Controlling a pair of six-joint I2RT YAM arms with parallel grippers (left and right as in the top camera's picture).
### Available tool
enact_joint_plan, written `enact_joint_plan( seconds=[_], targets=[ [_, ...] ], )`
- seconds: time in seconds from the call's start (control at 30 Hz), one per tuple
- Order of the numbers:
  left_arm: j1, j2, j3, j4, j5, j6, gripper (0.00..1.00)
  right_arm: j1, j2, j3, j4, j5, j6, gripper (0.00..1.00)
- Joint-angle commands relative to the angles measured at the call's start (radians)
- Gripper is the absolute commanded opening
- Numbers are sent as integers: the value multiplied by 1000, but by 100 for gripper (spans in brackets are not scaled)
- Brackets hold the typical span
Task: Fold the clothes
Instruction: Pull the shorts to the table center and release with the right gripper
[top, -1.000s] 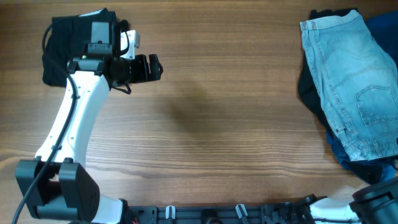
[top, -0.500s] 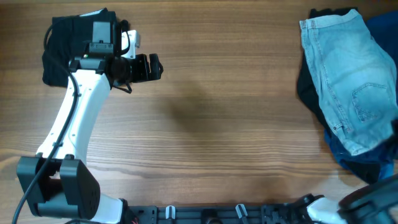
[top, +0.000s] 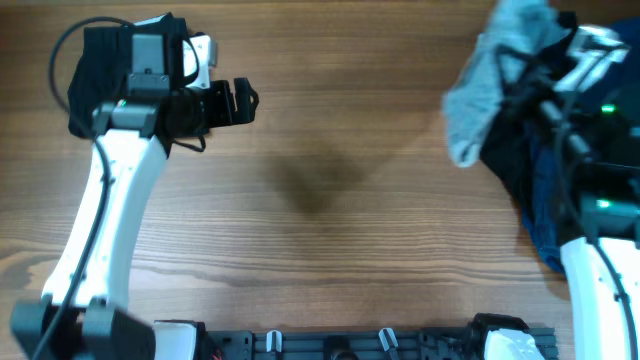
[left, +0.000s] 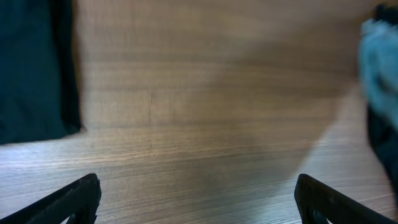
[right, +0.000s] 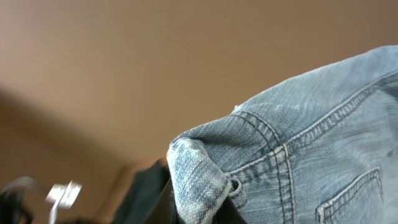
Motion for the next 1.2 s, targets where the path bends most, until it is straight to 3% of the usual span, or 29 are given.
enact_joint_plan(
  seconds=[0.0, 0.37, 0.5, 0.6, 0.73, 0.77, 0.8, 0.87, 0.9, 1.03, 1.17],
  targets=[
    [-3, -103, 24, 6, -6, -2, 100, 143, -18, 40, 22, 73, 51, 4],
    [-3, -195, 24, -42, 2, -2, 96, 333, -12, 40, -129, 137, -21, 4],
    [-3, -242, 24, -20, 2, -2, 99, 433, -11, 62, -217, 164, -146, 4],
    [-3, -276, 24, -22, 2, -2, 100, 550, -3, 128, -389, 342, -298, 4],
    [-3, -278, 24, -24, 2, -2, 100, 614, 42, 129, -442, 418, -357, 5],
    [-3, -278, 24, -24, 2, -2, 100, 620, 62, 129, -437, 418, -376, 13],
    [-3, -278, 24, -24, 2, -2, 100, 622, 85, 129, -429, 418, -397, 43],
    [-3, -276, 24, -24, 2, -2, 100, 621, 140, 129, -418, 425, -436, 87],
    [-3, -273, 23, -24, 2, -2, 100, 615, 176, 131, -418, 435, -438, 97],
    [-3, -271, 23, -45, 2, -2, 100, 573, 216, 146, -438, 413, -415, 99],
    [-3, -271, 23, -56, 2, -2, 100, 523, 212, 185, -572, 368, -400, 99]
  ],
)
